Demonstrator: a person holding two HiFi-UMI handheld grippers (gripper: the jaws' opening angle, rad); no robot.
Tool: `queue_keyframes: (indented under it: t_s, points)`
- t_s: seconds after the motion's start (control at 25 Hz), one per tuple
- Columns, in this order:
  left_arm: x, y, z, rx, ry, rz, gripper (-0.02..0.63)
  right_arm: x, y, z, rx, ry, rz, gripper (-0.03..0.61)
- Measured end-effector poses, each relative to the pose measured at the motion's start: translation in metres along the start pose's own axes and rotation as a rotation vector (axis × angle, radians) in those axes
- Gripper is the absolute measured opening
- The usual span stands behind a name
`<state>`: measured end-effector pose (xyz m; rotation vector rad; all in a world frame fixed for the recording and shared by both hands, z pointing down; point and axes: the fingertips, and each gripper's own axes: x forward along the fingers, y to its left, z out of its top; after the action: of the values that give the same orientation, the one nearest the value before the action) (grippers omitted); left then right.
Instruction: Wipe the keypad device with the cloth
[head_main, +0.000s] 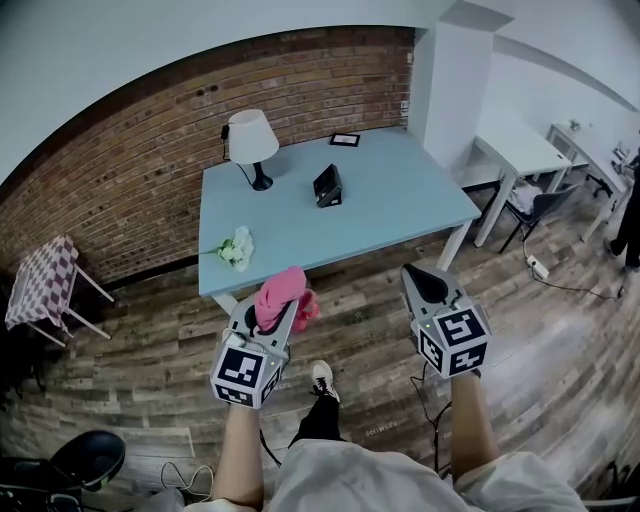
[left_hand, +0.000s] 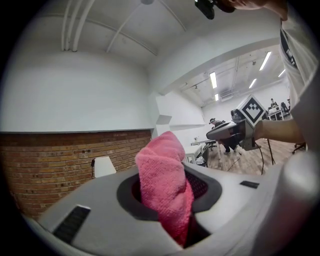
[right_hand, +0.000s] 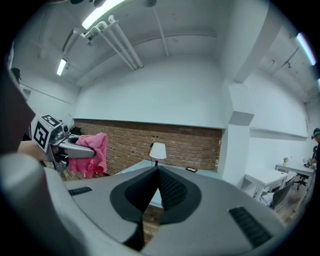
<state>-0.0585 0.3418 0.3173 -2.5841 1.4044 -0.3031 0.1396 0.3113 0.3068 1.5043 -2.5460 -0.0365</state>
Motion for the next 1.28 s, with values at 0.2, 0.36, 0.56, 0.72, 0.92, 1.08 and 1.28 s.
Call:
queue_keyframes:
  t_s: [0.2, 0.36, 0.56, 0.72, 0.92, 1.08, 1.28]
  points:
    - [0.047, 0.035, -0.009, -0.005, -0.006, 0.000, 0.130, 0.049, -0.024, 0.001, 0.000, 0.013, -0.009, 0.014]
    - [0.089, 0.067, -0.017, -0.003, 0.004, -0.011, 0.130, 0.099, -0.044, 0.006, 0.001, 0.023, -0.023, 0.014]
    - [0.136, 0.109, -0.022, -0.005, 0.020, -0.025, 0.130, 0.158, -0.066, 0.024, 0.016, 0.012, -0.038, 0.014]
    - [0.168, 0.140, -0.026, -0.008, 0.027, -0.033, 0.130, 0.201, -0.076, 0.027, 0.021, 0.030, -0.042, 0.014]
    - [0.199, 0.178, -0.033, -0.016, 0.034, -0.037, 0.130, 0.248, -0.081, 0.028, 0.016, 0.055, -0.032, 0.014]
    - [0.225, 0.207, -0.040, -0.022, 0.040, -0.043, 0.130, 0.282, -0.091, 0.029, 0.026, 0.071, -0.040, 0.014]
    - [0.255, 0.236, -0.049, -0.032, 0.047, -0.055, 0.130, 0.319, -0.103, 0.021, 0.036, 0.104, -0.047, 0.014]
